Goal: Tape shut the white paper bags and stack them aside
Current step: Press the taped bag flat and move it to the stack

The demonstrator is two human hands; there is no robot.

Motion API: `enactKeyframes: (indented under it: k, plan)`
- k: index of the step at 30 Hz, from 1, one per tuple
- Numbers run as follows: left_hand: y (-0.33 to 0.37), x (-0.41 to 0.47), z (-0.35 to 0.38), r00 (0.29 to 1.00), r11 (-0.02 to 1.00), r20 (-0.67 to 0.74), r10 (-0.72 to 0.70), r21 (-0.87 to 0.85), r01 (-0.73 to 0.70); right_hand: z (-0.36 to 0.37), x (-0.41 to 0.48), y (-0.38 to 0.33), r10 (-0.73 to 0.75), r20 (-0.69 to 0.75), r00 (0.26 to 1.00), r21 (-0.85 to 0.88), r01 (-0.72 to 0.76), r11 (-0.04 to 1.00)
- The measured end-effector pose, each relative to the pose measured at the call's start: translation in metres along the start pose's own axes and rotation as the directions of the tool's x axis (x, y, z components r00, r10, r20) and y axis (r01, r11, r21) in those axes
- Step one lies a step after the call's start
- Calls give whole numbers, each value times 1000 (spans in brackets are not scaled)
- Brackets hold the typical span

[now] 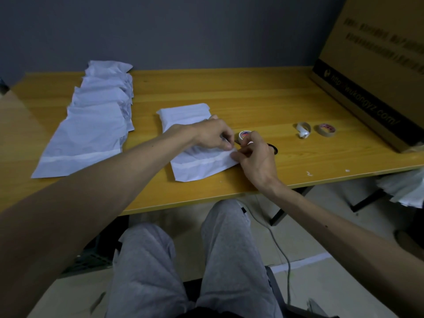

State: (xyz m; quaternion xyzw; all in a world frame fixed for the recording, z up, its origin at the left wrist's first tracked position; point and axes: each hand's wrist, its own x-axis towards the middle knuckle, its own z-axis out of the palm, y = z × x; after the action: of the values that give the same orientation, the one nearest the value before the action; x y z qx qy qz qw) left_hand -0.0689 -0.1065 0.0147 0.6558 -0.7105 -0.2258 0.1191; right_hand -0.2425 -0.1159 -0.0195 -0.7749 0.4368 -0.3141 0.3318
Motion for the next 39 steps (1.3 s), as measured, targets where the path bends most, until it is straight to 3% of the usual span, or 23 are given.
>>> enactKeyframes:
  k: [6, 15, 29, 39]
  plan:
    - [5, 4, 4, 998, 998, -24, -60, -30, 59, -1, -1, 4, -70, -38, 997, -40, 68, 997]
    - [4, 4, 4, 995, 999, -100, -17, 39, 21, 2, -2, 3, -64, -94, 994, -14, 63, 998]
    - [4, -6, 5, 981, 996, -185, 52, 75, -39, 7, 0, 4, 22, -107, 994, 74, -14, 997]
    - [7, -18, 9, 950, 990, -291, 116, -40, -133, 9, 3, -1, 81, -65, 995, 90, -75, 993]
